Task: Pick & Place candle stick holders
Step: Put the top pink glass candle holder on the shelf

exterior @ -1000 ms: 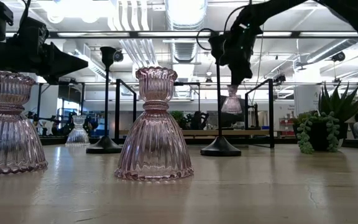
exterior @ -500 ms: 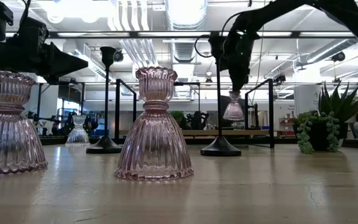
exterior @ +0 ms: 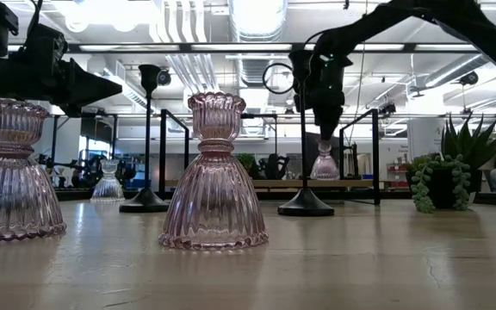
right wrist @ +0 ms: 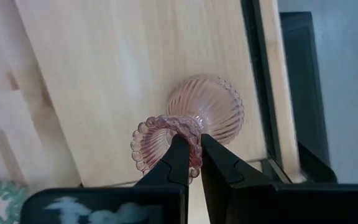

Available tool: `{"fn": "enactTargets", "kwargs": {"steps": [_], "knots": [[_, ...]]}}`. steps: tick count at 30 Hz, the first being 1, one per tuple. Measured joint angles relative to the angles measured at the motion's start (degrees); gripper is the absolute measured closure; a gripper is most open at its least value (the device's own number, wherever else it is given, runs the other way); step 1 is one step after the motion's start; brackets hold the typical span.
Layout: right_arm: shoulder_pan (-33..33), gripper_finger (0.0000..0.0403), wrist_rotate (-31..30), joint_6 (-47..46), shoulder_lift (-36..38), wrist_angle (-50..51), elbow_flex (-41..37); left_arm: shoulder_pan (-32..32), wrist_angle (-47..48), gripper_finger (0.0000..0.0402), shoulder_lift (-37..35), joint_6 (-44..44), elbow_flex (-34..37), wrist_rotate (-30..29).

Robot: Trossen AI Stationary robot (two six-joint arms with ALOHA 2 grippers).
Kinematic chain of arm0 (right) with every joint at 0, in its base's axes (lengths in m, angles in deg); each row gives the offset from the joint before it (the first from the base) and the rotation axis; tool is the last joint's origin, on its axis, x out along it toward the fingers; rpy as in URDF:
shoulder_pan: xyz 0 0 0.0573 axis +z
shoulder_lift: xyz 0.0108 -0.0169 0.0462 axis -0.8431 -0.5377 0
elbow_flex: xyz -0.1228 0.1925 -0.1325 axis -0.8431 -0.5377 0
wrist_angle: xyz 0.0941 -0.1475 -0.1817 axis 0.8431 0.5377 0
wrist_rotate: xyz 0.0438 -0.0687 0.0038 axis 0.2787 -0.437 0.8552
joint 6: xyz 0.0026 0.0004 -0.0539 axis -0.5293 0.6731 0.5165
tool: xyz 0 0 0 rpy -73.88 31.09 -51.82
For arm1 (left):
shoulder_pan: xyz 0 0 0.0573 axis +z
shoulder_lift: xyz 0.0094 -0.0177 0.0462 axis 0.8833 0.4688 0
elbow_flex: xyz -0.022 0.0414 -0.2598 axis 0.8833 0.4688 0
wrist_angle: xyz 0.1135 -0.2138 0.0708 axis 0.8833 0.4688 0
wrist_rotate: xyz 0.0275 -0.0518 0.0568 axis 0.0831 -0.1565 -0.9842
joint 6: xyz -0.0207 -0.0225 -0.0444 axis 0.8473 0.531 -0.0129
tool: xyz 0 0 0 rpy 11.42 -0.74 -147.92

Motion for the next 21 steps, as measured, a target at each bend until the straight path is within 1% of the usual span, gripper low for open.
{"fn": "enactTargets", "kwargs": {"steps": [2,14,21], "knots": [[-0.05,0.0392,0.72,-0.01,-0.27,0.04,0.04,0.01,0.0,0.0376,-0.01,0.01,0.0,0.01],[-2.31,0.0392,0.09,-0.27,-0.24,-1.46,0.07,0.02,0.0,0.0376,0.0,0.0,0.0,0.01],[-2.56,0.0392,-0.18,-0.83,-0.24,-1.53,0.07,0.02,0.0,0.0376,-0.02,0.01,0.0,-0.01]]}}
